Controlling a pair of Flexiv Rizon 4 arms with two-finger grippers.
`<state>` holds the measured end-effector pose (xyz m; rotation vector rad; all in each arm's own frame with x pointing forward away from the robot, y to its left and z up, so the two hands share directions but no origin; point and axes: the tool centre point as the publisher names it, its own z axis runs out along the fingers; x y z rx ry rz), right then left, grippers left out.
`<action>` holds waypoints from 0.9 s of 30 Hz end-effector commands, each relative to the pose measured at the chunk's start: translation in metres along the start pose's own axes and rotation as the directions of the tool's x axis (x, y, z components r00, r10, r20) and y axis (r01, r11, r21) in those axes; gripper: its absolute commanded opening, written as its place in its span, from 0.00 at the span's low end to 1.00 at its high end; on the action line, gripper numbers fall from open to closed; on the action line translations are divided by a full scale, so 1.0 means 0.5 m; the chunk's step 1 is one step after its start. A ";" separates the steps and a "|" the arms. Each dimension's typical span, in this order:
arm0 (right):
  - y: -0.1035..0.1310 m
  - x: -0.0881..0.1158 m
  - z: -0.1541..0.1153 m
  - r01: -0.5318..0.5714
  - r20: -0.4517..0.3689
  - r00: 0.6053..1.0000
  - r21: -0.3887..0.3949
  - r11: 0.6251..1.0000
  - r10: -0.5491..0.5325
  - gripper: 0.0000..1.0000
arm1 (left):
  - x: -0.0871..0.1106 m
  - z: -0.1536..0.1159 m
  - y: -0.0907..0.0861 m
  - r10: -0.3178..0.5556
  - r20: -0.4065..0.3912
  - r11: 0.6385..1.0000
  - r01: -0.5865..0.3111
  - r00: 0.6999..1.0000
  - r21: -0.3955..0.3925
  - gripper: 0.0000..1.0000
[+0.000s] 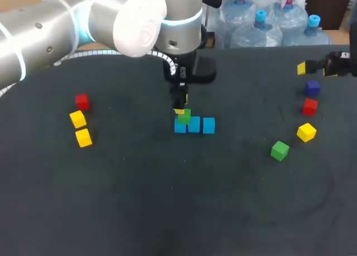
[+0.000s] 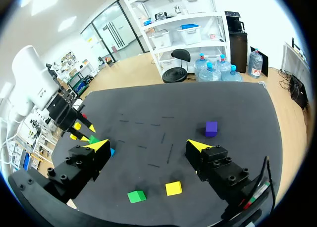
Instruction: Place the blue cubes, place green cubes on the blue cubes, place the yellow cubes on the green cubes, then place the red cubes on the yellow cubes, and place purple cube on the red cubes.
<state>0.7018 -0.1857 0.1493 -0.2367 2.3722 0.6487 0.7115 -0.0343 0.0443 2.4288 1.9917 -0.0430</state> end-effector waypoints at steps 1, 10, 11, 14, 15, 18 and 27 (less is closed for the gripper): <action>0.001 0.000 -0.001 0.000 0.000 1.000 0.002 1.000 0.000 1.00 | 0.005 -0.004 0.000 0.002 0.000 1.000 -0.002 1.000 0.005 0.39; 0.001 0.000 -0.001 0.000 0.000 1.000 0.002 1.000 0.000 1.00 | 0.020 -0.004 -0.008 -0.003 -0.019 1.000 0.003 1.000 -0.003 0.54; 0.001 0.000 -0.001 0.000 0.000 1.000 0.002 1.000 0.000 1.00 | 0.024 -0.002 -0.008 -0.005 -0.019 1.000 0.005 1.000 -0.002 0.54; 0.001 0.000 -0.001 0.000 0.000 1.000 0.002 1.000 0.000 1.00 | 0.034 0.003 -0.010 -0.012 -0.025 1.000 0.012 1.000 0.002 0.56; 0.001 0.000 -0.001 0.000 0.000 1.000 0.002 1.000 0.000 1.00 | 0.035 0.005 -0.011 -0.015 -0.028 1.000 0.015 0.999 0.004 0.55; 0.001 0.000 -0.001 0.000 0.000 1.000 0.002 1.000 0.000 1.00 | 0.039 0.007 -0.013 -0.022 -0.046 1.000 0.022 0.999 -0.010 0.57; 0.001 0.000 -0.001 0.000 0.000 1.000 0.002 1.000 0.000 1.00 | 0.068 0.009 -0.007 -0.087 -0.068 0.996 0.087 0.994 -0.008 1.00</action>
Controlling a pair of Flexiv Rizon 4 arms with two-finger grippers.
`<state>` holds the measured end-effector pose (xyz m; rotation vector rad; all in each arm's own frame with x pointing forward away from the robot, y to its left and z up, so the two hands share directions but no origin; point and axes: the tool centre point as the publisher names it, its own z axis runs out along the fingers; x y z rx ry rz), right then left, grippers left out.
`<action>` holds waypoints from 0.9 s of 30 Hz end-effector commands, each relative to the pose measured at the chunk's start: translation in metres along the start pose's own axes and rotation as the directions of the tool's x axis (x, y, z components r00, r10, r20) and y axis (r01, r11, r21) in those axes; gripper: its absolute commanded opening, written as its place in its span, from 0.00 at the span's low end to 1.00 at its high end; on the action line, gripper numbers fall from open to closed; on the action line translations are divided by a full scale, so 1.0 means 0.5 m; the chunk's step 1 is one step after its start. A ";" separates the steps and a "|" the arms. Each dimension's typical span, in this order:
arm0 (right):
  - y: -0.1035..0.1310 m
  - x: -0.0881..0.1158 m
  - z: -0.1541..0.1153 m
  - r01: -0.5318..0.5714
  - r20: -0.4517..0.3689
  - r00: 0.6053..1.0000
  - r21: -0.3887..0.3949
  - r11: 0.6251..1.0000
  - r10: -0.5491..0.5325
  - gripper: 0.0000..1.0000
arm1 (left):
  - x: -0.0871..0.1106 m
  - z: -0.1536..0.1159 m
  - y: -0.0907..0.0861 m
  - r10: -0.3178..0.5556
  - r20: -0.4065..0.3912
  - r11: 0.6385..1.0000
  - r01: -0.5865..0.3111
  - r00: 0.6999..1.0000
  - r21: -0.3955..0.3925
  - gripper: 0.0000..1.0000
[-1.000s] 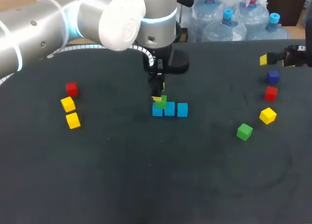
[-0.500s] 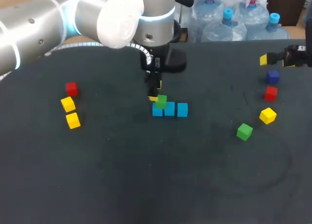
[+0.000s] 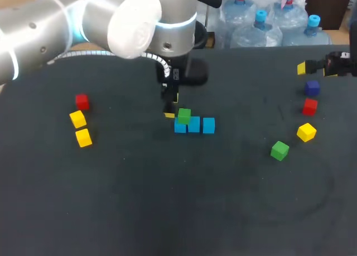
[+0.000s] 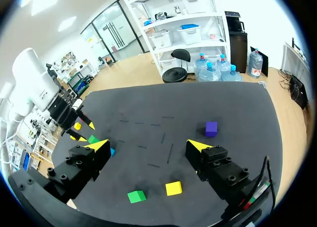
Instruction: Place the blue cubes, place green cubes on the blue cubes, place the yellow cubes on the green cubes, then place the red cubes on the yellow cubes, and place purple cube on the red cubes.
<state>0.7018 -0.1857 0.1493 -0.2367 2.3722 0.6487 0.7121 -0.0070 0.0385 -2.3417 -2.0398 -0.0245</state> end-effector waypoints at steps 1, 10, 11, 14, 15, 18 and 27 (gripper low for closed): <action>0.001 0.000 -0.001 0.000 0.000 1.000 0.002 1.000 0.000 1.00 | 0.020 -0.001 0.004 -0.039 -0.012 0.999 0.038 0.999 -0.007 1.00; 0.001 0.000 -0.001 0.000 0.000 1.000 0.002 1.000 0.000 1.00 | 0.071 -0.054 -0.027 -0.165 0.035 0.985 0.167 0.986 -0.054 1.00; 0.001 0.000 -0.001 0.000 0.000 1.000 0.002 1.000 0.000 1.00 | 0.074 -0.060 -0.035 -0.173 0.048 0.983 0.175 0.984 -0.053 1.00; 0.001 0.000 -0.001 0.000 0.000 1.000 0.002 1.000 0.000 1.00 | 0.078 -0.070 -0.065 -0.168 0.072 0.984 0.172 0.983 -0.053 1.00; 0.001 0.000 -0.001 0.000 0.000 1.000 0.002 1.000 0.000 1.00 | 0.079 -0.071 -0.073 -0.170 0.075 0.983 0.174 0.983 -0.052 1.00; 0.001 0.000 -0.001 0.000 0.000 1.000 0.002 1.000 0.000 1.00 | 0.085 -0.072 -0.099 -0.179 0.089 0.981 0.184 0.980 -0.060 1.00; 0.001 0.000 -0.001 0.000 0.000 1.000 0.002 1.000 0.000 1.00 | 0.063 -0.046 -0.186 -0.108 0.084 0.991 0.114 0.991 -0.068 1.00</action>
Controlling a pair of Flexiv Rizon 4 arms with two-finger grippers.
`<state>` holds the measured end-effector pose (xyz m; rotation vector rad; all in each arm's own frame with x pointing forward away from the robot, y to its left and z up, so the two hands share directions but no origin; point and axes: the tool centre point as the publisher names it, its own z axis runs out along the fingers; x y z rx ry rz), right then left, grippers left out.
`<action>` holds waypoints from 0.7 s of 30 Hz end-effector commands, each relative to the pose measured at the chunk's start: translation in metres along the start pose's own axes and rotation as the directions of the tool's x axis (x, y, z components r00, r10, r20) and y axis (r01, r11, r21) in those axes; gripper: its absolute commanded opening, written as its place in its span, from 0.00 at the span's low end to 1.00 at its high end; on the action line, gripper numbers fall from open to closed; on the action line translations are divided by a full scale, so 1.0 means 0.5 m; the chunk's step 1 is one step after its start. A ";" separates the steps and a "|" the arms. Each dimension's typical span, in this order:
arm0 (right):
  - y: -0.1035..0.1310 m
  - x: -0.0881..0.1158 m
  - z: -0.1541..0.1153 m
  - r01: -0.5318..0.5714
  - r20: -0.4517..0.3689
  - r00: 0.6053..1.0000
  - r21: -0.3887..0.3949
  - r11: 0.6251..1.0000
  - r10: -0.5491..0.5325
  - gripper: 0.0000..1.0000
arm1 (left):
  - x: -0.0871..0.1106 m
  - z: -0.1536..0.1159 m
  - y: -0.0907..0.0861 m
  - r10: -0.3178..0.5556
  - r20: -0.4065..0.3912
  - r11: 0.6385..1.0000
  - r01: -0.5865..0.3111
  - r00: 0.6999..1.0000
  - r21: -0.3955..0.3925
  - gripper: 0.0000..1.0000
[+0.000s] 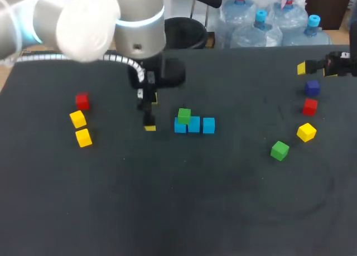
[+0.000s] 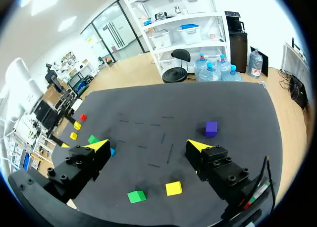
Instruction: Place the blue cubes, place green cubes on the blue cubes, place the yellow cubes on the green cubes, then place the red cubes on the yellow cubes, and place purple cube on the red cubes.
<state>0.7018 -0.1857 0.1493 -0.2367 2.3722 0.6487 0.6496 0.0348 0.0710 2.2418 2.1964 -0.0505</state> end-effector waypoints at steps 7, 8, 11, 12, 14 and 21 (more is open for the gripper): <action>0.000 0.000 -0.001 0.000 0.000 1.000 0.002 1.000 0.000 1.00 | -0.033 0.034 -0.082 0.067 0.030 0.996 -0.065 0.997 -0.054 0.98; 0.000 0.000 -0.001 0.000 0.000 1.000 0.002 1.000 0.000 1.00 | -0.039 0.037 -0.083 0.069 0.031 0.996 -0.067 0.997 -0.055 0.82; 0.000 0.000 -0.001 0.000 0.000 1.000 0.002 1.000 0.000 1.00 | -0.051 0.050 -0.076 0.071 0.026 0.996 -0.069 0.997 -0.047 0.35; 0.000 0.000 -0.001 0.000 0.000 1.000 0.002 1.000 0.000 1.00 | -0.055 0.054 -0.075 0.074 0.023 0.996 -0.073 0.997 -0.045 0.27; 0.000 0.000 -0.001 0.000 0.000 1.000 0.002 1.000 0.000 1.00 | -0.062 0.060 -0.071 0.072 0.021 0.997 -0.071 0.997 -0.034 0.00; 0.000 0.000 -0.001 0.000 0.000 1.000 0.002 1.000 0.000 1.00 | -0.091 0.071 -0.070 0.087 0.038 0.996 -0.087 0.995 -0.018 0.00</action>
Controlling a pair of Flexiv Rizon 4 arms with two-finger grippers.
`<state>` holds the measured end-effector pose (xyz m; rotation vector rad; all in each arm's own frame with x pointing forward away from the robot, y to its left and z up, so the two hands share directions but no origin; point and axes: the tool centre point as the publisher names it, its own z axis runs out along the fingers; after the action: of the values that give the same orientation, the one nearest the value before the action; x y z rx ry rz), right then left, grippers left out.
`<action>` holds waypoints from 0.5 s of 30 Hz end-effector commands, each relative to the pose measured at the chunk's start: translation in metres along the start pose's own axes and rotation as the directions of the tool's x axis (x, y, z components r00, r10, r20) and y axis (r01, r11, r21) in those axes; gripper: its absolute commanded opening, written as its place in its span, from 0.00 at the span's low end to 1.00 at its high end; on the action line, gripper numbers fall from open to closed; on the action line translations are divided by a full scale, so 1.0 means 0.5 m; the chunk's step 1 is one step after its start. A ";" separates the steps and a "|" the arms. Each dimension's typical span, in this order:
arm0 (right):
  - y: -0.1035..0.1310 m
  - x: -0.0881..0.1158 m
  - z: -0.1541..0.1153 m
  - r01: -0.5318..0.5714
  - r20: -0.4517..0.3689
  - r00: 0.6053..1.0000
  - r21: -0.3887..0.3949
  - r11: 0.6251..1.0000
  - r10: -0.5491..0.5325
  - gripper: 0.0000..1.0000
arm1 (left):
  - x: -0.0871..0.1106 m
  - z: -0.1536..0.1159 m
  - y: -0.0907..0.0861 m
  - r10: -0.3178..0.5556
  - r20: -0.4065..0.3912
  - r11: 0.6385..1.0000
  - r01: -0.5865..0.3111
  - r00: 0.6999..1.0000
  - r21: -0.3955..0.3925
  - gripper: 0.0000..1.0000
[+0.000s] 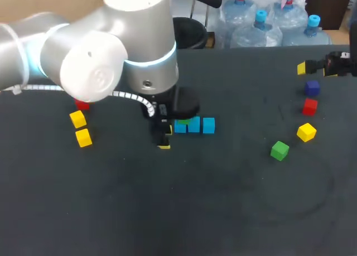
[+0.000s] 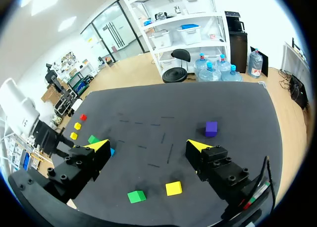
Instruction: Place the blue cubes, place green cubes on the blue cubes, place the yellow cubes on the green cubes, then place the red cubes on the yellow cubes, and place purple cube on the red cubes.
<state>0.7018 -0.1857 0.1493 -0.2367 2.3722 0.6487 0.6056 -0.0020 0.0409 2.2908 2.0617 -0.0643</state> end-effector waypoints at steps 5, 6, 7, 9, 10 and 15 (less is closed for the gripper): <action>0.001 0.000 -0.001 0.000 0.000 1.000 0.002 1.000 0.000 1.00 | -0.030 0.017 0.028 0.001 -0.002 1.000 -0.001 1.000 0.015 0.00; 0.001 0.000 -0.001 0.000 0.000 1.000 0.002 1.000 0.000 1.00 | -0.032 0.018 0.030 0.001 0.000 1.000 -0.001 1.000 0.014 0.00; 0.001 0.000 -0.001 0.000 0.000 1.000 0.002 1.000 0.000 1.00 | -0.034 0.020 0.032 0.001 0.001 1.000 -0.001 1.000 0.014 0.00; 0.001 0.000 -0.001 0.000 0.000 1.000 0.002 1.000 0.000 1.00 | -0.040 0.025 0.038 0.003 0.002 1.000 -0.003 1.000 0.013 0.00; 0.001 0.000 -0.001 0.000 0.000 1.000 0.002 1.000 0.000 1.00 | -0.044 0.028 0.041 0.005 0.003 1.000 -0.005 1.000 0.013 0.00; 0.001 0.000 -0.001 0.000 0.000 1.000 0.002 1.000 0.000 1.00 | -0.074 0.031 0.054 0.030 0.007 1.000 -0.030 1.000 0.001 0.00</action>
<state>0.7018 -0.1857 0.1493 -0.2367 2.3722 0.6487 0.6233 -0.0335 0.0304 2.3038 2.0186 -0.0761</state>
